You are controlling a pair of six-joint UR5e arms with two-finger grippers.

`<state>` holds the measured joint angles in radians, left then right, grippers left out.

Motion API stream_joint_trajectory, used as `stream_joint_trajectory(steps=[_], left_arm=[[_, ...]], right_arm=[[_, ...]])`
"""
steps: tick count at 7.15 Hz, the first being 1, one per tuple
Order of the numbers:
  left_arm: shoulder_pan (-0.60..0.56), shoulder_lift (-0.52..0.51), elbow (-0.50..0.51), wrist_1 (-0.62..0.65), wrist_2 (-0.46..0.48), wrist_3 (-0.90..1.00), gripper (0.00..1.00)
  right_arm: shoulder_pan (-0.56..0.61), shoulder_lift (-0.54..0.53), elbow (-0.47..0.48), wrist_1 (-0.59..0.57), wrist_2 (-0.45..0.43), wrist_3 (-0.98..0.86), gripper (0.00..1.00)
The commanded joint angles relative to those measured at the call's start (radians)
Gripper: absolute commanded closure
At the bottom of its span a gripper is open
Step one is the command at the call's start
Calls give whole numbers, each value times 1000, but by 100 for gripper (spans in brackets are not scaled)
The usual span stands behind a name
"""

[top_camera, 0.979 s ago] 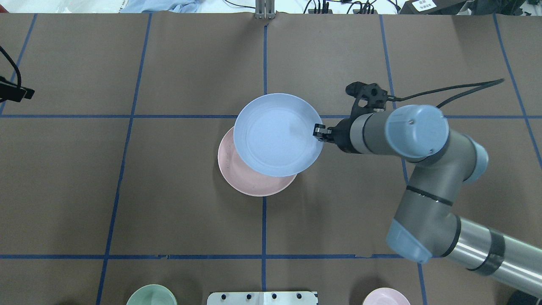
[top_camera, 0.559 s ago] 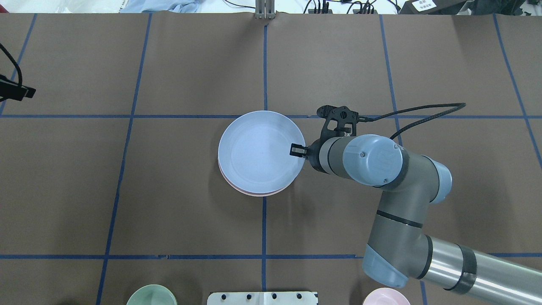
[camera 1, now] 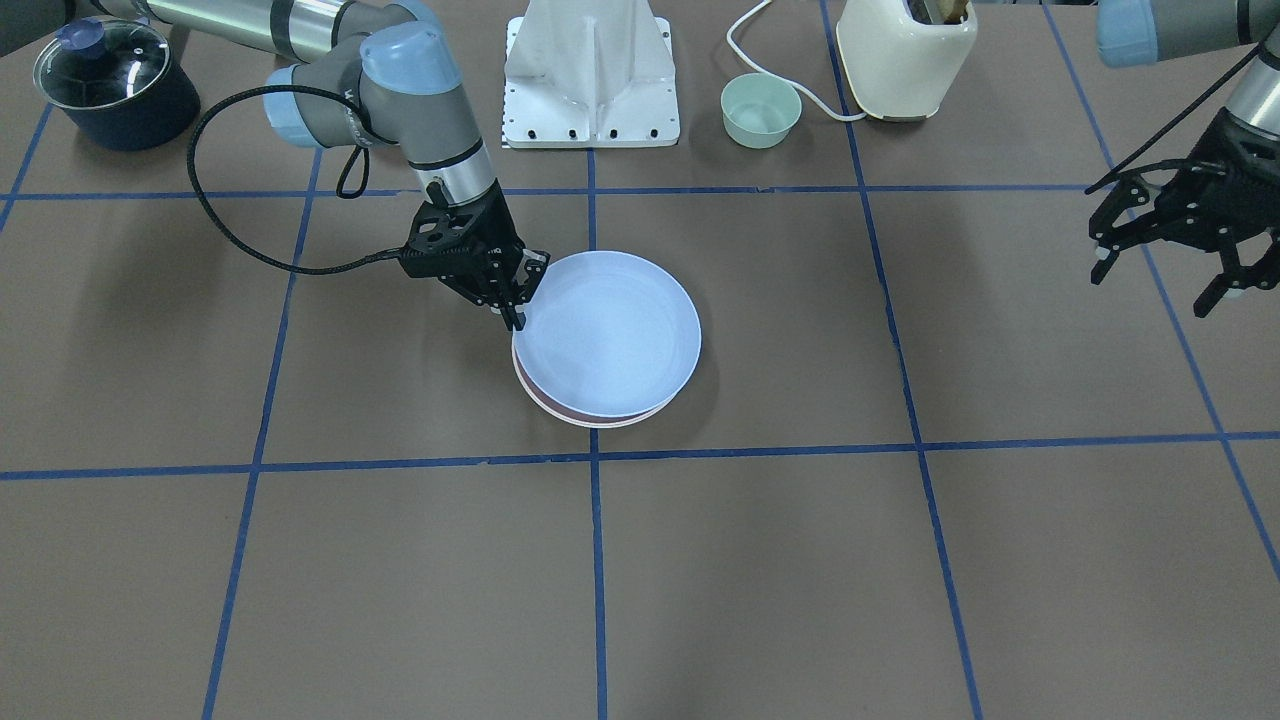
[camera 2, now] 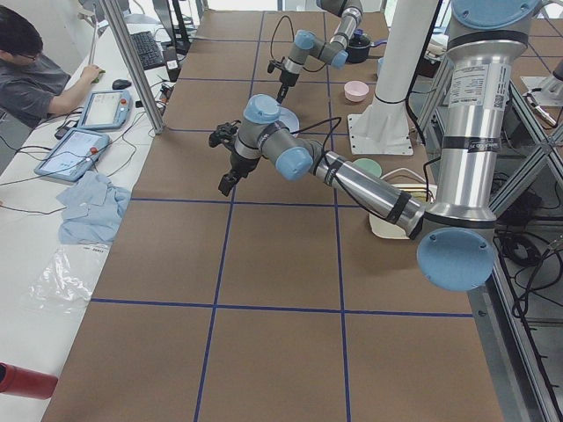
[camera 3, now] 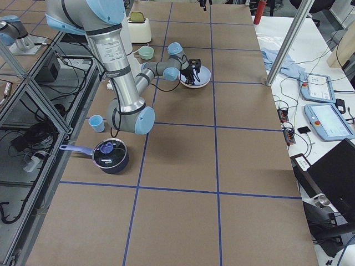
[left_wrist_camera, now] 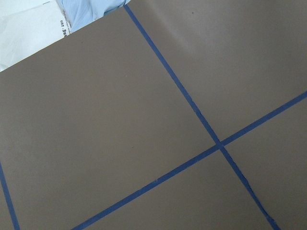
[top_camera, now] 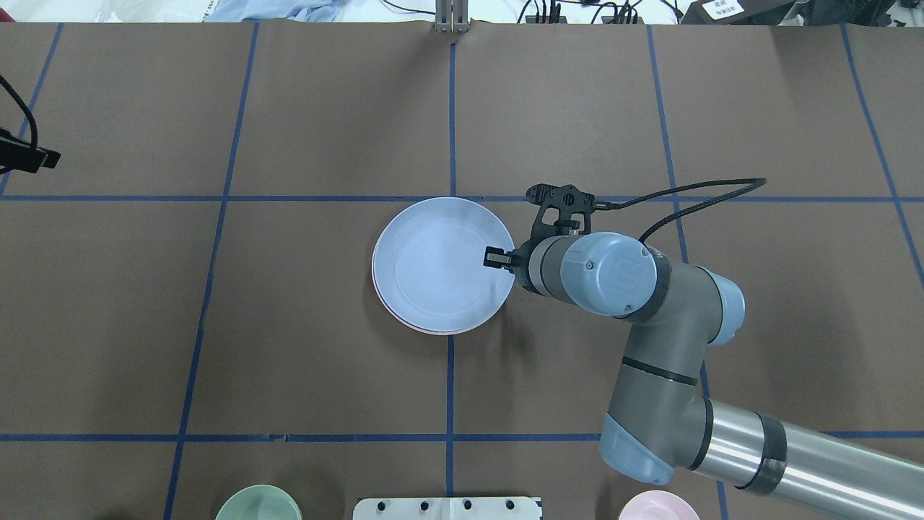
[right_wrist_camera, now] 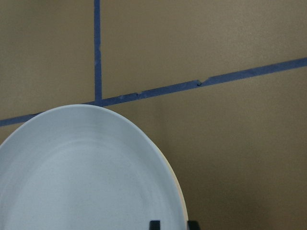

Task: Stack three plates with pink and blue
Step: 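Open the right gripper and withdraw it away from the stack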

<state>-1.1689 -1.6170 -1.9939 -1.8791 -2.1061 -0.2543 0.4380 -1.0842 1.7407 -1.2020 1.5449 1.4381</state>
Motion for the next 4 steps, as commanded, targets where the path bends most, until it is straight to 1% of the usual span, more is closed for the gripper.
stream_joint_trajectory(steps=[1,2,3,4], left_arm=[[0,0,4,0,0,1,0],[0,2,6,0,0,0,0],[-5,9,14,0,0,1,0],[-9,34,15,0,0,0,0]], right_arm=[[16,6,51,-112,10,-27,0],[57,10,127,-251,47,-118,0],[164,9,187,-359,192,-215,0],[282,-3,204,-379,324,-345,0]])
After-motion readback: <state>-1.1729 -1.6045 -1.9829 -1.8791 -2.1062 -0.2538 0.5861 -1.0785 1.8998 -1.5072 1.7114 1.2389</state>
